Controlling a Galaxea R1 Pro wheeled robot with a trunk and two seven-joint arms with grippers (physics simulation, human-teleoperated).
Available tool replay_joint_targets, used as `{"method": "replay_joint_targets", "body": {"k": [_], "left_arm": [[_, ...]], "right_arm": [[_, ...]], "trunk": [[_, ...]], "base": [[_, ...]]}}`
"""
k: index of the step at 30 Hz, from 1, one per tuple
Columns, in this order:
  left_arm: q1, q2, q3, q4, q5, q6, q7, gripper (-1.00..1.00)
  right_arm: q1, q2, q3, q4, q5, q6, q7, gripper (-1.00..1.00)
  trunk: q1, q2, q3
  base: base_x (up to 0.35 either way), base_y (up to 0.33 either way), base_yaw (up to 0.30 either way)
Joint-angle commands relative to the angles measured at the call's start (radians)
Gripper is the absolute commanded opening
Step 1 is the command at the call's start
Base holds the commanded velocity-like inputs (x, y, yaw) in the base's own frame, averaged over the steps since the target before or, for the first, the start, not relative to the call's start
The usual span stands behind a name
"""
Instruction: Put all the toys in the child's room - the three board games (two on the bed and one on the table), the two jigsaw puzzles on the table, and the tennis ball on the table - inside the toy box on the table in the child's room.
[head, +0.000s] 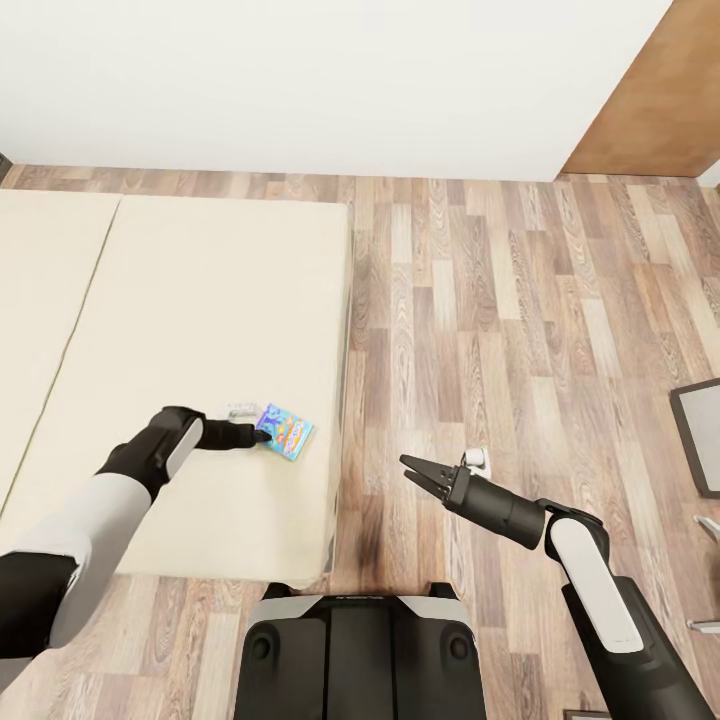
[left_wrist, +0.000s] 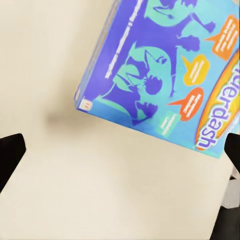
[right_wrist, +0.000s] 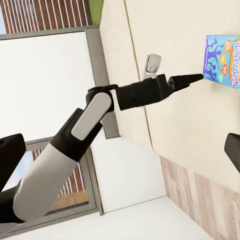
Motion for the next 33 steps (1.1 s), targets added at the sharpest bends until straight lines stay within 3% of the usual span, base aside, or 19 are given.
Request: {"method": "replay_joint_targets", "body": {"k": [1,10,15,21,33], "left_arm": [[-0.001,0.002,-0.006,-0.004,0.010,0.004,0.004,1.00],[-0.008,0.003,-0.001,-0.018,0.010,-0.064,0.010,1.00],[-0.013,0.002,0.024,-0.019,0.010,-0.081,0.045,1.00],[-0.020,-0.006,0.037,-0.018,0.014,-0.128,0.118,1.00],[-0.021,-0.031,0.041,-0.016,0.015,-0.148,0.134,1.00]], "right_arm": [[0.000,-0.001,0.000,0.000,0.004,0.002,0.005,1.00],[0.000,-0.003,-0.001,0.000,0.004,0.002,0.005,1.00],[0.000,-0.002,0.000,0.000,0.004,0.002,0.005,1.00],[0.000,-0.002,0.000,0.000,0.005,-0.018,0.006,1.00],[0.000,-0.003,0.000,0.000,0.005,-0.046,0.006,1.00]], "trunk": [[0.001,-0.001,-0.001],[0.001,-0.001,-0.001],[0.001,-0.001,-0.001],[0.001,-0.001,-0.001],[0.001,-0.001,-0.007]], "base": [[0.000,0.000,0.000],[0.000,0.000,0.000],[0.000,0.000,0.000],[0.000,0.000,0.000],[0.000,0.000,0.000]]}}
